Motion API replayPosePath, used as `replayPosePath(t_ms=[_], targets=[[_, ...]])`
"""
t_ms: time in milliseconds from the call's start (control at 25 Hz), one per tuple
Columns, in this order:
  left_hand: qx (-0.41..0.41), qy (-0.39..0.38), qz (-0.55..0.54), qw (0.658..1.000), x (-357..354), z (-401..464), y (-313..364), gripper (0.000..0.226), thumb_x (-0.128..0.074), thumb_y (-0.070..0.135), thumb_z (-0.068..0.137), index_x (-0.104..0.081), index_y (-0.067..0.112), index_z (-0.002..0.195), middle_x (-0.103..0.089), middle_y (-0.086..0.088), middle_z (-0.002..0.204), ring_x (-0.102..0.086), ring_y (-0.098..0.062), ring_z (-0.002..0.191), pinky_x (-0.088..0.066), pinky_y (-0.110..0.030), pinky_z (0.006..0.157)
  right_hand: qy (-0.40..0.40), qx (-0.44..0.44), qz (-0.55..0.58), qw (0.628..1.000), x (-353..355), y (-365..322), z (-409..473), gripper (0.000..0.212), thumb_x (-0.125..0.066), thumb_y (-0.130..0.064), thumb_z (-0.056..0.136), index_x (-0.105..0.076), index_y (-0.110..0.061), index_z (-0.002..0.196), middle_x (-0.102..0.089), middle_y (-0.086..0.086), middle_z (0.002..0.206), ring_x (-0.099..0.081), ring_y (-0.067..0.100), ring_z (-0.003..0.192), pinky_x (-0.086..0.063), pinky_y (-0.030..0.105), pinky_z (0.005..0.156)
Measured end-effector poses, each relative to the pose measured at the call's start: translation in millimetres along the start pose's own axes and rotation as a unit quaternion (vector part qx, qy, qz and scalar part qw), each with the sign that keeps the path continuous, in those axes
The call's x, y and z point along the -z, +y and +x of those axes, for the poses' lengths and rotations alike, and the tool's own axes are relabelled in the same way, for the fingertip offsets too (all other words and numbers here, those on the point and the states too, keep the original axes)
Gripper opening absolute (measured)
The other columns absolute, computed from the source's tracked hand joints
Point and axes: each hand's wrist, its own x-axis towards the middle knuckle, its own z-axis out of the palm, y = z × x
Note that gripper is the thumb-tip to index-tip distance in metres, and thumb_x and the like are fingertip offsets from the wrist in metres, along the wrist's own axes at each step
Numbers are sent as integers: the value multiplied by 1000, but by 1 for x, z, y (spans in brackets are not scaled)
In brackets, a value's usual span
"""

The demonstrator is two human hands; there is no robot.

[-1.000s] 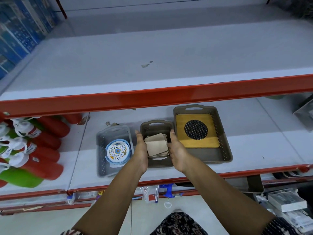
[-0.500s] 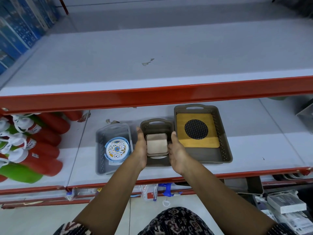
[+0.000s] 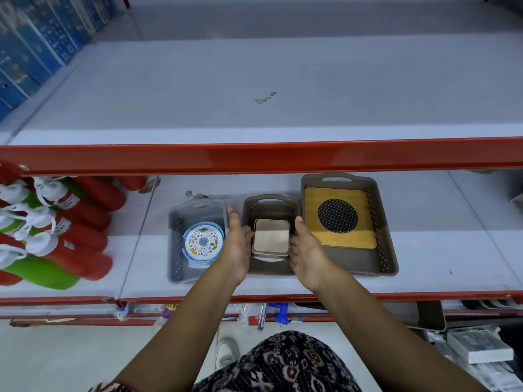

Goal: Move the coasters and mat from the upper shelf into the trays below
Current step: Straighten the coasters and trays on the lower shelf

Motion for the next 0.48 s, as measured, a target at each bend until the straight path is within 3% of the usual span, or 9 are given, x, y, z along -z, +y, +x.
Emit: replayPosePath(t_ms=[120,280,400,480], targets=[[-50,44,-15,998,37,-9,2,71,-26,56,96,-41,3,140,-47,-12,143,-43,-23,133,-29,-32,112,-13,23,20,999,-20,7,0,71,-45,-48,93,-30,-4,147,-35,13,152,-36,26,139,-28,35,114],[-86,160,-37,983,98,-14,3,47,-35,43,99,-51,12,131,-60,-3,120,-54,-17,110,-35,-29,104,-101,-25,62,993,-77,27,-4,68,-44,-44,95,-32,0,145,-36,18,151,-36,28,138,-28,36,116],[-55,126,-61,989,119,-9,7,50,-26,50,99,-58,15,112,-62,-2,116,-57,-14,100,-35,-30,103,-83,-36,37,995,-110,37,-3,68,-40,-46,96,-30,-2,146,-34,14,153,-30,24,143,-20,35,118],[-24,93,-75,993,123,-8,10,53,-18,52,99,-55,17,115,-59,-2,113,-55,-10,89,-32,-25,95,-70,-34,23,997,-123,40,-1,63,-37,-46,97,-38,-4,143,-42,12,149,-36,21,139,-22,32,115]])
